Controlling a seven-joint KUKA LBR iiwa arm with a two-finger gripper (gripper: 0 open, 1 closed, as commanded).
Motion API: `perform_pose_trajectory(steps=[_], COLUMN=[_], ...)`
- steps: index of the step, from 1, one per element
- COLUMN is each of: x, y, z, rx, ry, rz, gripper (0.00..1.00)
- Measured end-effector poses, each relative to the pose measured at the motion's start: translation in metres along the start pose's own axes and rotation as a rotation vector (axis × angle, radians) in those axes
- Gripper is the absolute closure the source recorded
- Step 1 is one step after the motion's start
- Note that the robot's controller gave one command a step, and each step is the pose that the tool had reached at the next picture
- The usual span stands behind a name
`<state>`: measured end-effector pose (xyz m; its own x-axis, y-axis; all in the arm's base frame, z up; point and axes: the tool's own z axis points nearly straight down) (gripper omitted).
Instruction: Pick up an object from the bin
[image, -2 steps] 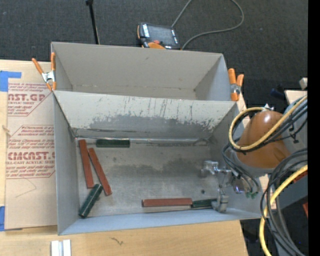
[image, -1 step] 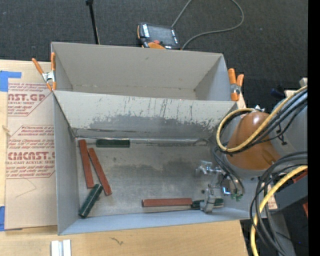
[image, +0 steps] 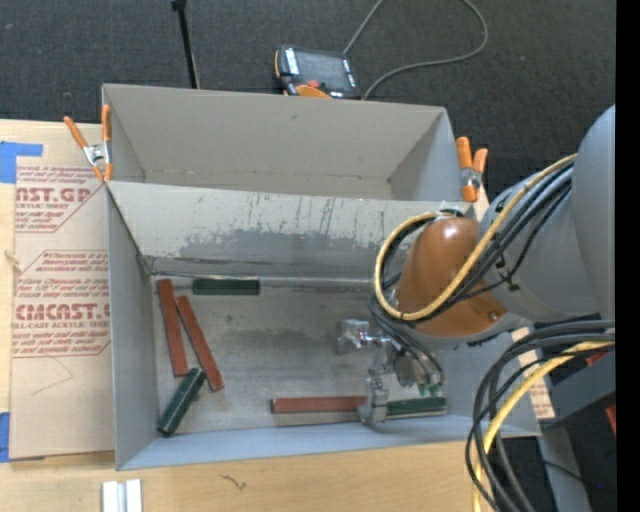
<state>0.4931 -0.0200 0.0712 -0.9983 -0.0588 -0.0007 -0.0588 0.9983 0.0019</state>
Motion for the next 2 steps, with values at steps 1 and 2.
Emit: perform_pose_trajectory(steps=[1,2], x=[0.0079,0.0104], y=[0.0254,0.0257], z=[0.0001,0.0004], rx=[0.003,0.002], ry=[-0.012,-0.001], rz=[-0.176,-0.175], gripper=[0.0,1.0])
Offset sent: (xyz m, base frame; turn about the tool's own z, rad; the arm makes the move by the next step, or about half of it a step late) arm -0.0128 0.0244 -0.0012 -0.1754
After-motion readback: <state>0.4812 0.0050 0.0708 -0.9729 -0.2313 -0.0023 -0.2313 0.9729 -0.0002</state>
